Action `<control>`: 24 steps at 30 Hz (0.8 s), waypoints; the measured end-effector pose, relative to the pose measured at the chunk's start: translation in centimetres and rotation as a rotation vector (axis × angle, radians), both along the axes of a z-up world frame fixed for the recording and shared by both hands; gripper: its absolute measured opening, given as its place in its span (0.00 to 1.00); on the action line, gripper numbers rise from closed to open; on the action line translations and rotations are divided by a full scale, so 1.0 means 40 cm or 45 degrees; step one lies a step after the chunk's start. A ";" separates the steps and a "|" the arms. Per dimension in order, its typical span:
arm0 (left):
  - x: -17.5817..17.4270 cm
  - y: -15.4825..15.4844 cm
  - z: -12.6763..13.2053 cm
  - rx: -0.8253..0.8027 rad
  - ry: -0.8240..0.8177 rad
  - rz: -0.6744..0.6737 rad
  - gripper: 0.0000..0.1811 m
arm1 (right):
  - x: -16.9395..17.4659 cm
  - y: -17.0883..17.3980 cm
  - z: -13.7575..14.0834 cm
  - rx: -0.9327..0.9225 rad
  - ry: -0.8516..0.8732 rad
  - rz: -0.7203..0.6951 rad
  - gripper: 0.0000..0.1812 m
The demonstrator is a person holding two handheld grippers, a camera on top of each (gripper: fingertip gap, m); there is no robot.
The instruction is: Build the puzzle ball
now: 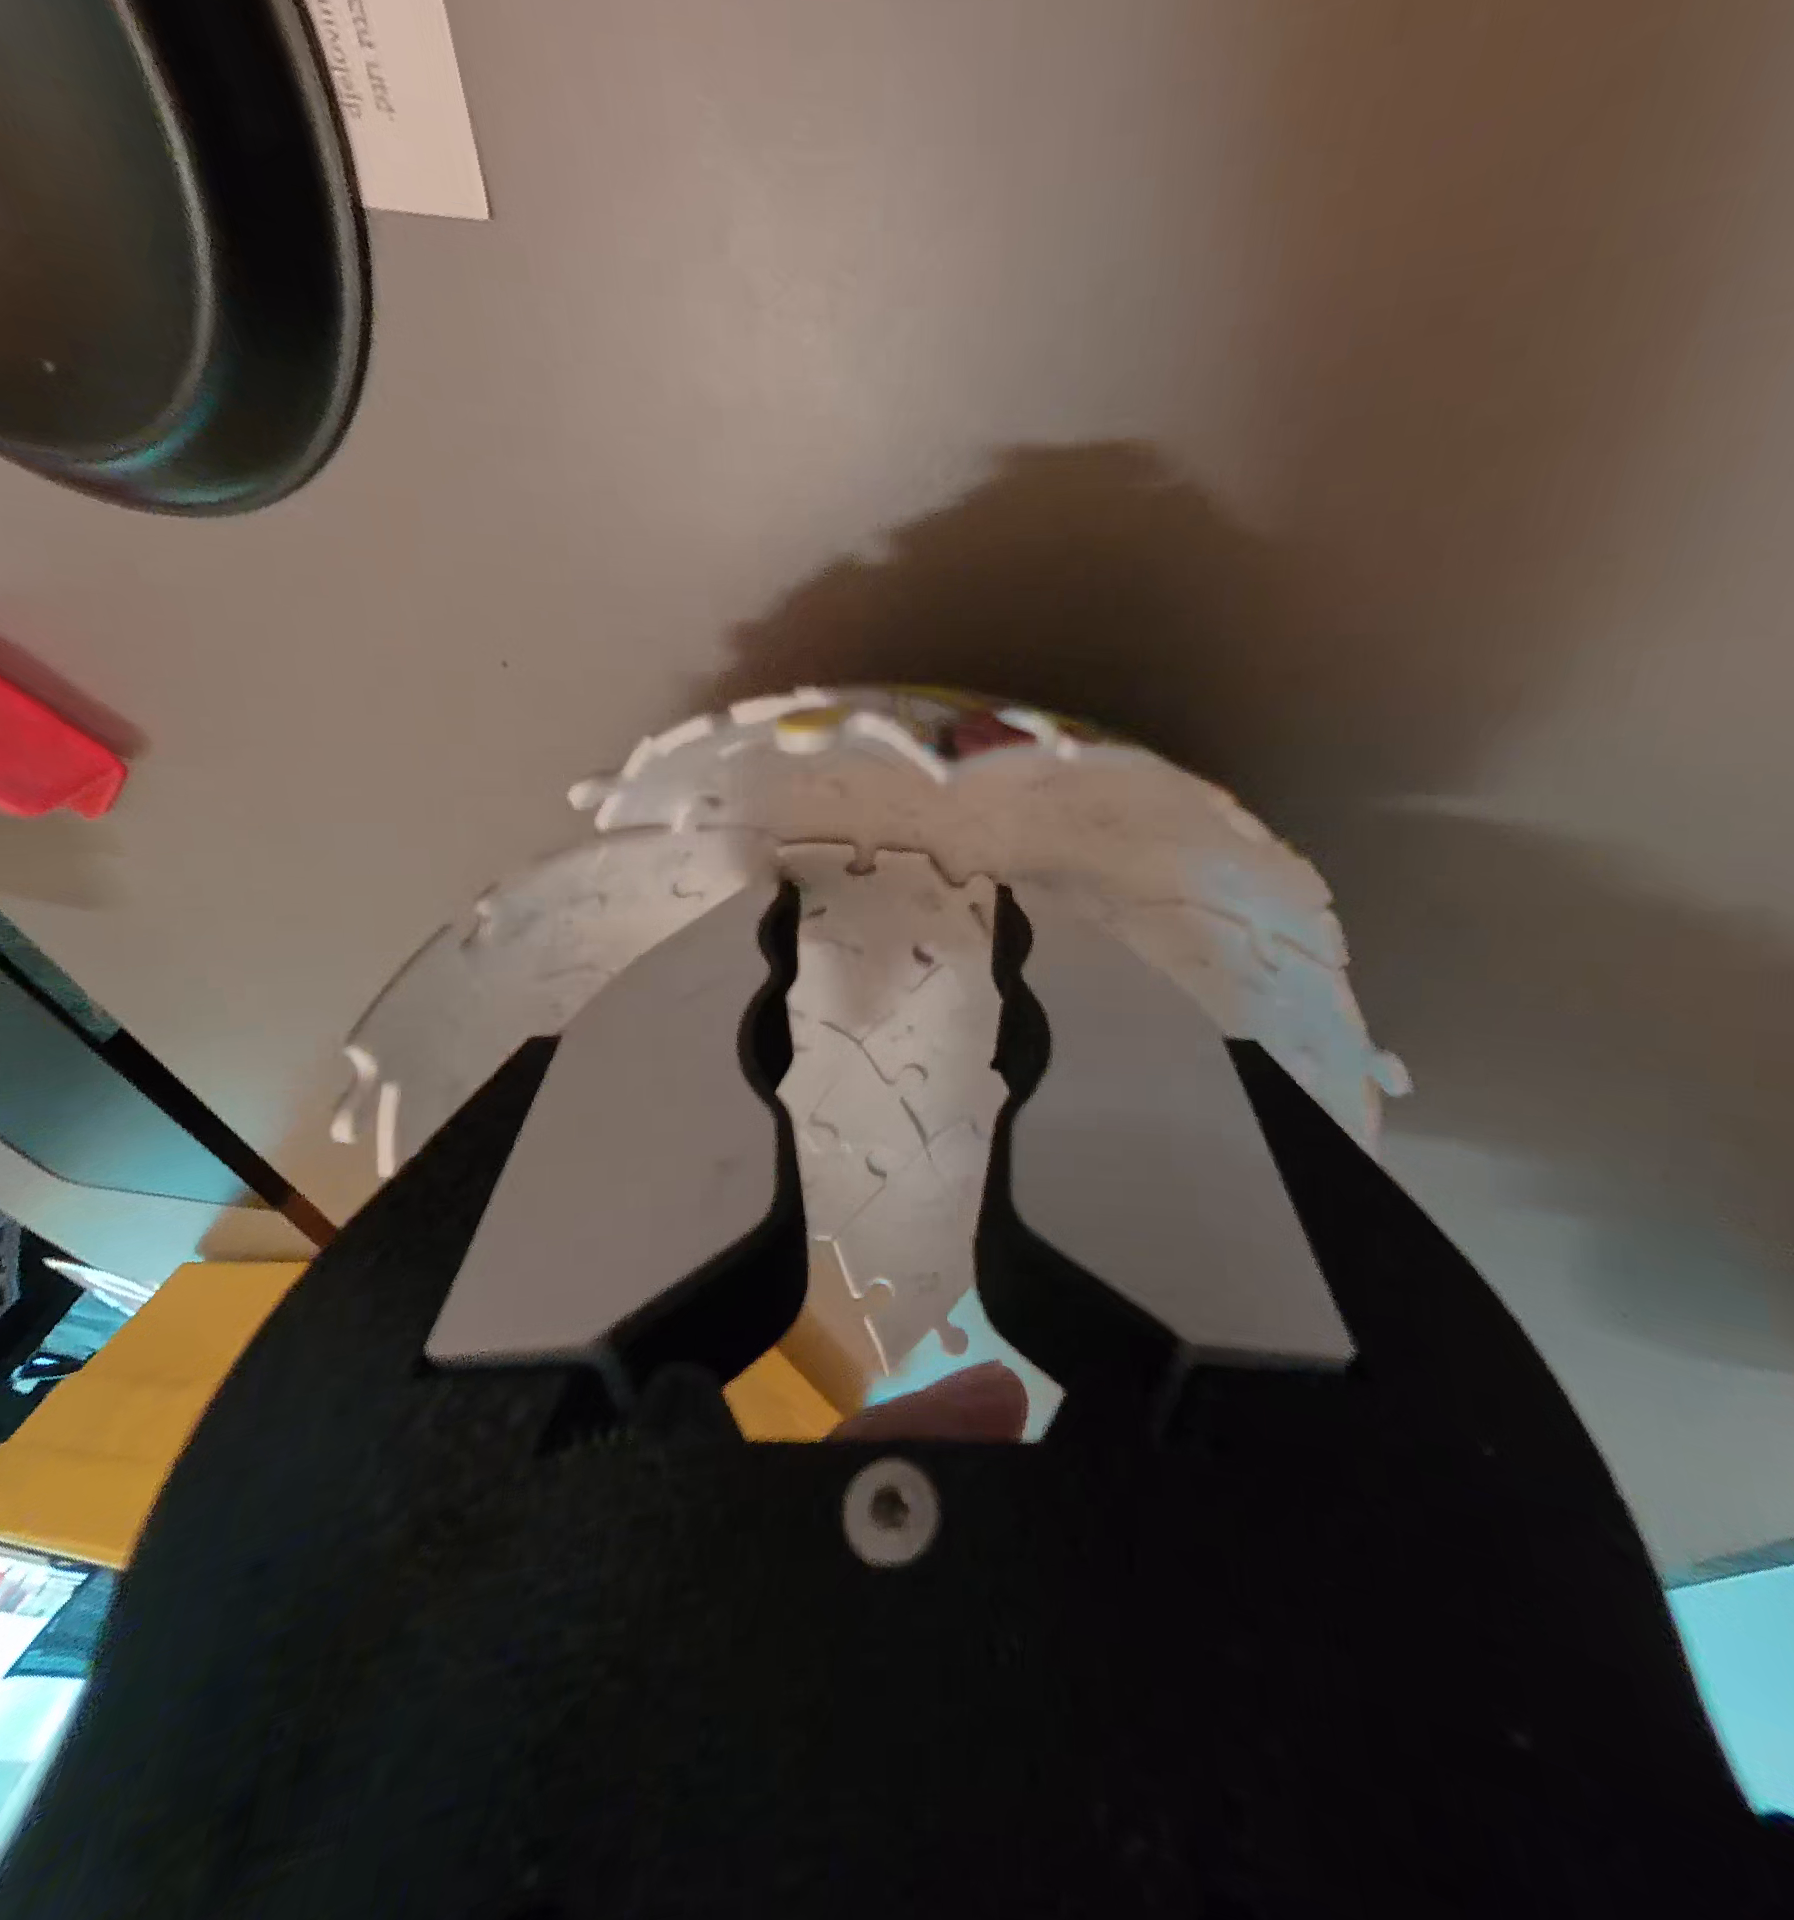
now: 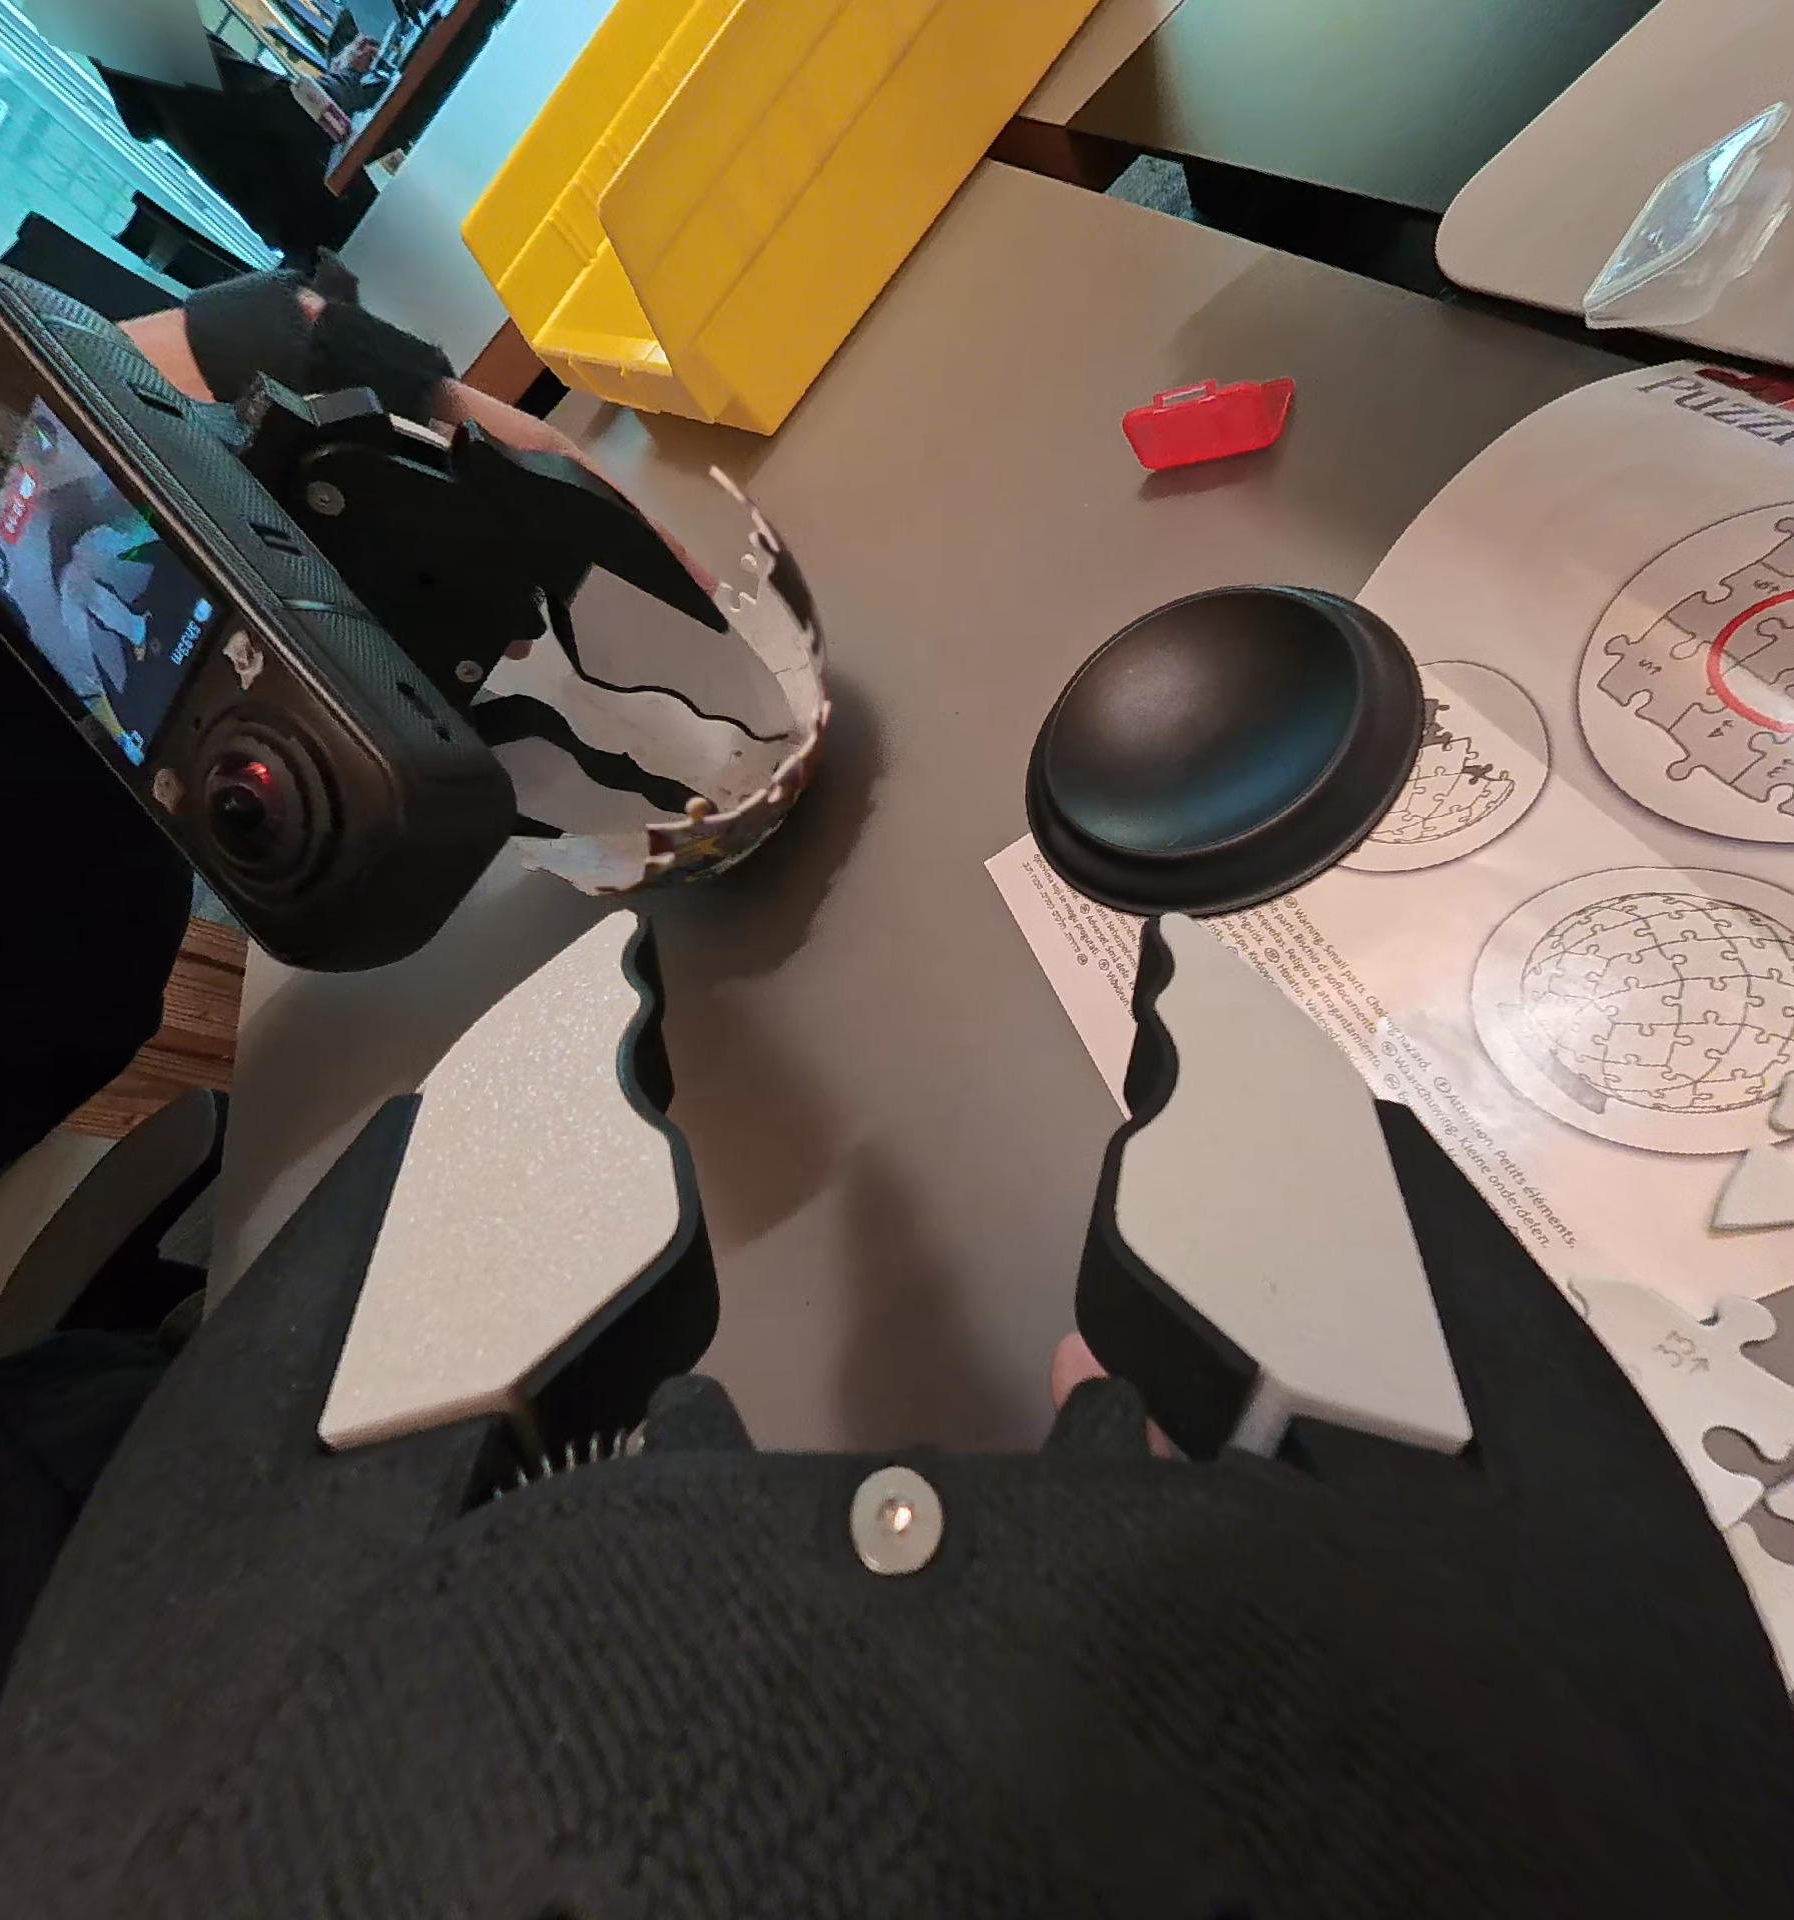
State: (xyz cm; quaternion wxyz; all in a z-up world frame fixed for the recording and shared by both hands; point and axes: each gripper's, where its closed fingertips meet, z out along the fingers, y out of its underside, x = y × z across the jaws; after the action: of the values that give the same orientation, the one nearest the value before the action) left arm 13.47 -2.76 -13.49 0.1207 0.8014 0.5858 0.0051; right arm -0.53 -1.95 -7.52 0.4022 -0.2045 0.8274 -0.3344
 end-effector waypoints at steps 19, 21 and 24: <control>0.011 0.005 -0.005 0.085 -0.069 0.108 0.15 | 0.000 0.001 -0.001 0.004 -0.005 0.002 0.48; 0.011 0.005 -0.004 0.082 -0.062 0.094 0.15 | -0.001 0.001 -0.001 0.006 -0.006 0.003 0.48; 0.012 0.005 -0.004 0.078 -0.060 0.096 0.15 | -0.002 0.000 -0.002 0.009 -0.009 -0.001 0.48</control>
State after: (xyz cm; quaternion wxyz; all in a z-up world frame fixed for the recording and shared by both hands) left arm 13.97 -2.56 -13.64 0.1095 0.7818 0.6121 0.0464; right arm -0.60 -1.96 -7.60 0.4059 -0.2016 0.8272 -0.3322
